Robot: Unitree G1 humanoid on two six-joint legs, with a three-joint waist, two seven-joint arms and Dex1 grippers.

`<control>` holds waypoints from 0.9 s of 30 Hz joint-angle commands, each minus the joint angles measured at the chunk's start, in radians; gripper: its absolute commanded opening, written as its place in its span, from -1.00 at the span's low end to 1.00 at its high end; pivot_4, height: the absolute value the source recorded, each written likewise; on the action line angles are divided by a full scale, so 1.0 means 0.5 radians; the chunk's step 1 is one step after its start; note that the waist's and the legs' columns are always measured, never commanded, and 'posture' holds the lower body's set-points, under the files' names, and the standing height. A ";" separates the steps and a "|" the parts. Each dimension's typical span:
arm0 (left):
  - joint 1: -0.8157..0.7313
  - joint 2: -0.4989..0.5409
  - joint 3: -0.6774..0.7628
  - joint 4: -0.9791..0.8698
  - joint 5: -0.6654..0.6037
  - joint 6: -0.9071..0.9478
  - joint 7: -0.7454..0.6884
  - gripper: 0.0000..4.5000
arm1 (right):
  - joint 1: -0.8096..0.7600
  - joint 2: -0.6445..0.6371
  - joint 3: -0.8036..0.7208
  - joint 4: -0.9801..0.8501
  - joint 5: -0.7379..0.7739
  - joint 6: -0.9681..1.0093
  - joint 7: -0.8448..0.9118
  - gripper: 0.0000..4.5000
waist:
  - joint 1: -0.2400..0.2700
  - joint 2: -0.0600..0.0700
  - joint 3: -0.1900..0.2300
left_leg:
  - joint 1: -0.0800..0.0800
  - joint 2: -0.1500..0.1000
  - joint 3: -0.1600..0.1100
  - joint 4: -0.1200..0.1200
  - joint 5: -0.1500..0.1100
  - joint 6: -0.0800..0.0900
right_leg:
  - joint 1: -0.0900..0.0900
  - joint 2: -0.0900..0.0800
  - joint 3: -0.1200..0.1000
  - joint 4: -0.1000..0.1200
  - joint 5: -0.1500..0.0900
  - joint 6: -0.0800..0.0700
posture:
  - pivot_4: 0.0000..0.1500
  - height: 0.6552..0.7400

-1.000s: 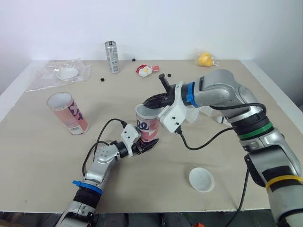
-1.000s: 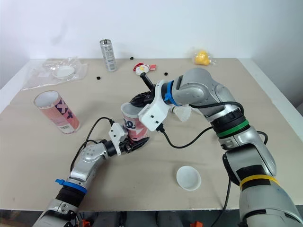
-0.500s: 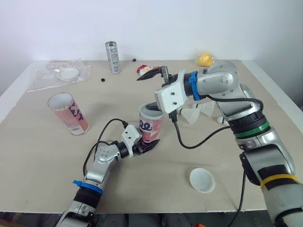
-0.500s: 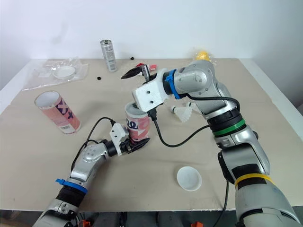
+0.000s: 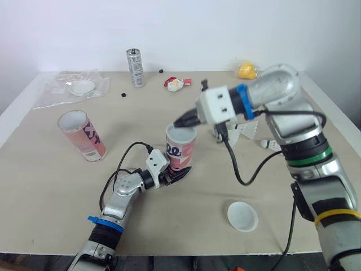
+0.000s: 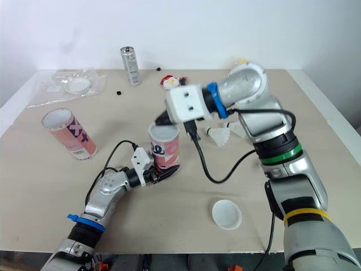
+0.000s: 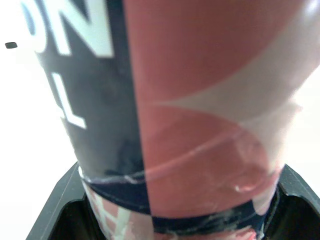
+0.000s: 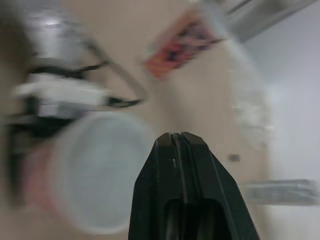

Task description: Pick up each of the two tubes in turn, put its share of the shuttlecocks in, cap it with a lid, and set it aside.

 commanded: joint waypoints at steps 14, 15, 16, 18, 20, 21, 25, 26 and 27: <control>0.066 -0.015 -0.082 0.108 0.048 0.059 0.002 0.30 | 0.045 0.048 0.144 0.134 -0.224 0.008 0.016 -0.98 | -0.003 0.000 -0.031 | 0.004 -0.003 -0.002 0.000 -0.001 0.001 | 0.004 -0.002 -0.001 0.000 -0.003 0.003 | 1.00 1.00; 0.069 -0.013 -0.082 0.107 0.047 0.058 0.001 0.30 | -0.007 0.064 0.115 0.189 -0.239 0.021 -0.028 -0.98 | -0.007 0.000 -0.031 | 0.004 -0.003 -0.002 0.000 -0.001 0.001 | 0.004 -0.002 -0.001 0.000 -0.003 0.003 | 1.00 1.00; 0.073 -0.011 -0.082 0.106 0.046 0.057 -0.001 0.30 | -0.049 0.071 0.103 0.241 -0.271 0.018 -0.065 -0.98 | -0.009 0.000 -0.031 | 0.005 -0.003 -0.001 0.000 -0.001 0.001 | 0.004 -0.003 -0.001 0.000 -0.002 0.002 | 1.00 1.00; 0.076 -0.011 -0.085 0.109 0.046 0.054 -0.003 0.30 | -0.088 0.066 0.125 0.322 -0.363 -0.035 -0.117 -0.98 | -0.008 0.000 -0.031 | 0.004 -0.002 -0.001 0.000 -0.001 0.001 | 0.002 -0.003 -0.003 0.000 -0.001 0.001 | 1.00 1.00; 0.073 -0.015 -0.087 0.113 0.046 0.054 -0.005 0.30 | -0.057 0.062 0.159 0.329 -0.393 -0.056 -0.102 -0.98 | -0.008 0.000 -0.031 | 0.004 -0.003 -0.001 0.000 -0.001 0.002 | 0.002 -0.005 -0.004 0.000 -0.003 0.001 | 1.00 1.00; 0.070 -0.018 -0.089 0.114 0.047 0.053 -0.004 0.30 | -0.023 0.055 0.178 0.303 -0.396 -0.058 -0.078 -0.98 | -0.007 0.000 -0.031 | 0.004 -0.004 -0.001 -0.001 -0.002 0.003 | 0.002 -0.006 -0.004 0.000 -0.004 0.001 | 1.00 1.00; 0.045 -0.027 -0.084 0.130 0.046 0.050 0.001 0.30 | 0.125 0.020 0.218 0.090 -0.324 0.040 0.052 -0.98 | -0.001 0.001 -0.036 | 0.004 -0.009 -0.004 -0.002 -0.003 0.005 | 0.006 -0.009 -0.004 0.000 -0.006 0.002 | 1.00 1.00; 0.041 -0.027 -0.082 0.135 0.046 0.048 0.000 0.30 | 0.140 0.011 0.223 0.070 -0.327 0.043 0.066 -0.98 | -0.002 0.002 -0.037 | 0.004 -0.011 -0.005 -0.002 -0.004 0.006 | 0.007 -0.011 -0.005 0.000 -0.008 0.003 | 1.00 1.00; 0.039 -0.026 -0.080 0.139 0.046 0.046 -0.001 0.30 | 0.152 0.005 0.227 0.057 -0.334 0.042 0.074 -0.98 | -0.002 0.004 -0.038 | 0.005 -0.011 -0.004 -0.002 -0.004 0.006 | 0.007 -0.011 -0.004 0.000 -0.008 0.004 | 1.00 1.00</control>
